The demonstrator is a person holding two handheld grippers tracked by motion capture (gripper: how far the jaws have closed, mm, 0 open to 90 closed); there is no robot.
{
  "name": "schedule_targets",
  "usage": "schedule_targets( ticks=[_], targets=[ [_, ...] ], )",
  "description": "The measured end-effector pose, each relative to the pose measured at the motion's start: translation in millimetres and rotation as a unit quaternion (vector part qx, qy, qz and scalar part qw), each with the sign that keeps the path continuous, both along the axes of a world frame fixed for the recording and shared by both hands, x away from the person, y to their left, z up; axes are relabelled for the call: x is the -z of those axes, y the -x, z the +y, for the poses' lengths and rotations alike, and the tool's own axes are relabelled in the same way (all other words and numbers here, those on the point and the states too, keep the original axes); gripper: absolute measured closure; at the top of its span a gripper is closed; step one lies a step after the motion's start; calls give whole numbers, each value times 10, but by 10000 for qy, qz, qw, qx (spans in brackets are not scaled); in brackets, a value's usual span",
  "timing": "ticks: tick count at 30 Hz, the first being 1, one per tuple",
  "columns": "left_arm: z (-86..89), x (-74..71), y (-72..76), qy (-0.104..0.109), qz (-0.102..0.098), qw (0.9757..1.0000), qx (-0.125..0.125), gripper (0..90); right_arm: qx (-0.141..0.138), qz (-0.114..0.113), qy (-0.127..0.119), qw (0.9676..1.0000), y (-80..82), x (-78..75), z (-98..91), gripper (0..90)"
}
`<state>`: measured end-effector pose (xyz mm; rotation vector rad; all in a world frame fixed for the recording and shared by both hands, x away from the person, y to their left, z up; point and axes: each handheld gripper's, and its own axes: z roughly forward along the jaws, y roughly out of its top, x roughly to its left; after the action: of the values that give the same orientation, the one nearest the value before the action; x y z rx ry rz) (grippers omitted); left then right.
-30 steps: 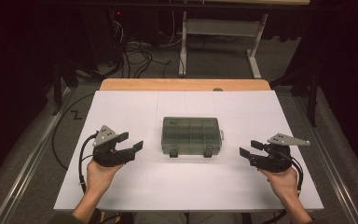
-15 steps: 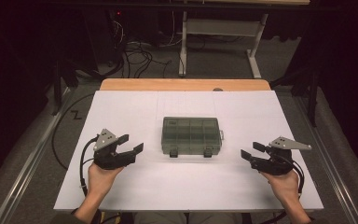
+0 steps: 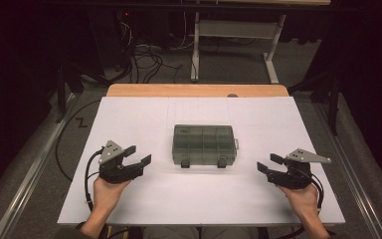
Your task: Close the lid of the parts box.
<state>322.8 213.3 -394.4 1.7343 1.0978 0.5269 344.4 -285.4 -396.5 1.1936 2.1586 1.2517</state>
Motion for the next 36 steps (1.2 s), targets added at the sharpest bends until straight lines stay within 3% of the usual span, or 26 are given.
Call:
schedule_targets(
  ticks=[12,16,36],
  targets=[
    [29,43,2,32,18,10000,-82,321,69,-43,-4,10000,15,46,-43,360],
    [54,53,-5,192,46,9997,-109,317,44,-43,-8,10000,24,71,-41,354],
    [54,120,-24,72,105,9998,-123,297,108,-101,55,9999,44,129,-63,339]
  ],
)
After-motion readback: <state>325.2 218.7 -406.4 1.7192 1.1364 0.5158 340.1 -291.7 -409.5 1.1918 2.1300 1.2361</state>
